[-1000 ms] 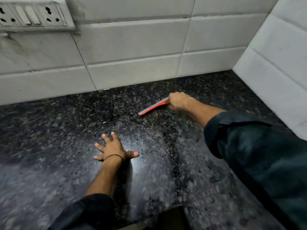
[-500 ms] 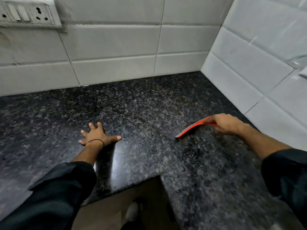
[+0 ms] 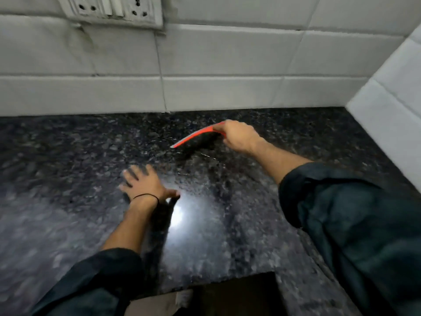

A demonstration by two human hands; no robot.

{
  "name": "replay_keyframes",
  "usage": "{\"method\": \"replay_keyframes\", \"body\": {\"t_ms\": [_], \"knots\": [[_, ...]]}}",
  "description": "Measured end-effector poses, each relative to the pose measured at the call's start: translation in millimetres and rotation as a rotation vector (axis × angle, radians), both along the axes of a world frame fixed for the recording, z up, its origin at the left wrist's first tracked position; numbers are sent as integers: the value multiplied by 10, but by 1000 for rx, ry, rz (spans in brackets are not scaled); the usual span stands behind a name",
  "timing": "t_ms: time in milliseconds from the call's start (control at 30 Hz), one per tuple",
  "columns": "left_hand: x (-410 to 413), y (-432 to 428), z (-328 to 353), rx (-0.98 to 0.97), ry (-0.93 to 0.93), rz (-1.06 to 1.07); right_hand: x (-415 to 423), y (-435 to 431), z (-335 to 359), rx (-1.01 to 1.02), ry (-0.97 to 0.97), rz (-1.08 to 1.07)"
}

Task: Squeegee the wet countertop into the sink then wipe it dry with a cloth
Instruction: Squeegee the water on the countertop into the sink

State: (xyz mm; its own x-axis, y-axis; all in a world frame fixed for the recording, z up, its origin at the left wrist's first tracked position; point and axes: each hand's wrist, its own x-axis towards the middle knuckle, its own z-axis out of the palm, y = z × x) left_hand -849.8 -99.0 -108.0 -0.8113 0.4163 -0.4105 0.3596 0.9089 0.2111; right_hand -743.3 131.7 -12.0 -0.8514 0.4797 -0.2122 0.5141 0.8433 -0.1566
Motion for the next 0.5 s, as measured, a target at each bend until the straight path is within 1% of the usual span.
{"method": "replay_keyframes", "body": {"t_ms": [33, 67, 133, 233, 333, 433, 500], "knots": [[-63, -73, -26, -74, -32, 46, -278, -72, -27, 7, 10, 40], [-101, -126, -72, -100, -84, 79, -515, -145, -52, 16, 20, 74], [-181, -184, -161, -52, -149, 113, -1017, -312, -124, 42, 34, 121], [-209, -164, -214, 0, -134, 109, -1597, -541, -241, 82, 35, 113], [-226, -171, -261, 30, -103, 121, -2001, -773, -305, 48, 16, 64], [-230, -207, -317, 54, -86, 117, -2205, -930, -292, 15, -1, 23], [-218, -234, -327, 70, -85, 110, -2238, -946, -280, 11, -31, 32]]}}
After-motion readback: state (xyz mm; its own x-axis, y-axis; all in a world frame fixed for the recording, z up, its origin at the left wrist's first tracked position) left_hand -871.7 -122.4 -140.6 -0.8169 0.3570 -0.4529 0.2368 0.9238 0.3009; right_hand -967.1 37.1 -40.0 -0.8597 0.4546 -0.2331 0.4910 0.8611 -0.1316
